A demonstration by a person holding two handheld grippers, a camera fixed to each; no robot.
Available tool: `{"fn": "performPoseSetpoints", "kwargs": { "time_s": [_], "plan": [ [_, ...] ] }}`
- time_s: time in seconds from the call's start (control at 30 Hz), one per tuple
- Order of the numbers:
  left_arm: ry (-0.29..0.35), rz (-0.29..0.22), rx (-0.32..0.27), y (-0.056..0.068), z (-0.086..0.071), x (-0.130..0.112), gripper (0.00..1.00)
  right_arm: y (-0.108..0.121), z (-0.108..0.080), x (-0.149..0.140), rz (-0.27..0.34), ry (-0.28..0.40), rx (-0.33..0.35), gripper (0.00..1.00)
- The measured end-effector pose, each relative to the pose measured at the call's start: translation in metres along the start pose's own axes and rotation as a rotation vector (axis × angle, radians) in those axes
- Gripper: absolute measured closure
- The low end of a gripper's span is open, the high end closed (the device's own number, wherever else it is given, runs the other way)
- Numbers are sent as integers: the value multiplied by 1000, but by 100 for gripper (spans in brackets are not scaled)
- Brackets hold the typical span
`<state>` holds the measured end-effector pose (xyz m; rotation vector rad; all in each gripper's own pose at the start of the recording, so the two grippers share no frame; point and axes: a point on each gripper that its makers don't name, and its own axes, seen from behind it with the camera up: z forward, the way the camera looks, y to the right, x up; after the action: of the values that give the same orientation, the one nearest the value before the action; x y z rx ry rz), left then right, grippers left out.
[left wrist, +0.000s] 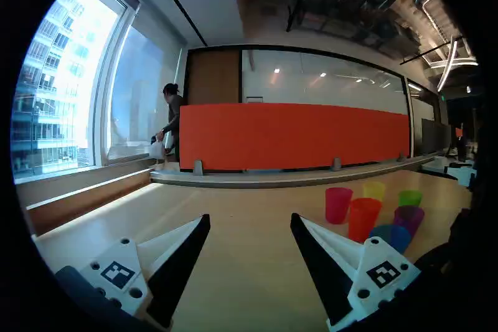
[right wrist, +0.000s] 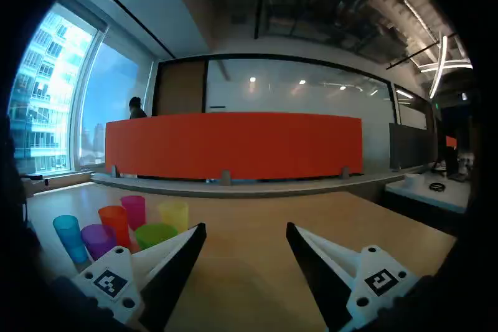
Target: Pour water
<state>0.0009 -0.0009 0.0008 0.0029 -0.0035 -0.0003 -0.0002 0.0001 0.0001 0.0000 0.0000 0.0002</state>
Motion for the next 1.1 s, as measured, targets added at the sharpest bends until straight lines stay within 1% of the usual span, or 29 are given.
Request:
{"fn": "performPoseSetpoints", "kwargs": {
  "time_s": [0.1,0.2,0.4,0.6,0.8,1.0,1.1],
  "plan": [
    [-4,1,0,0,1,0,4,1,2,-4,5,-1,-1,0],
    [2,0,0,0,1,6,4,3,3,-3,16,-9,0,0],
    [10,-13,1,0,3,20,4,5,3,6,25,-9,3,0],
    [10,-13,-5,4,6,34,4,4,3,20,18,-10,17,0],
    [6,-6,-20,10,11,53,4,7,6,35,2,-30,19,0],
    [-5,6,-40,16,17,75,4,12,8,58,-23,-45,12,0],
    [-5,7,-55,20,21,87,4,13,10,73,-24,-49,11,0]
  ]
}}
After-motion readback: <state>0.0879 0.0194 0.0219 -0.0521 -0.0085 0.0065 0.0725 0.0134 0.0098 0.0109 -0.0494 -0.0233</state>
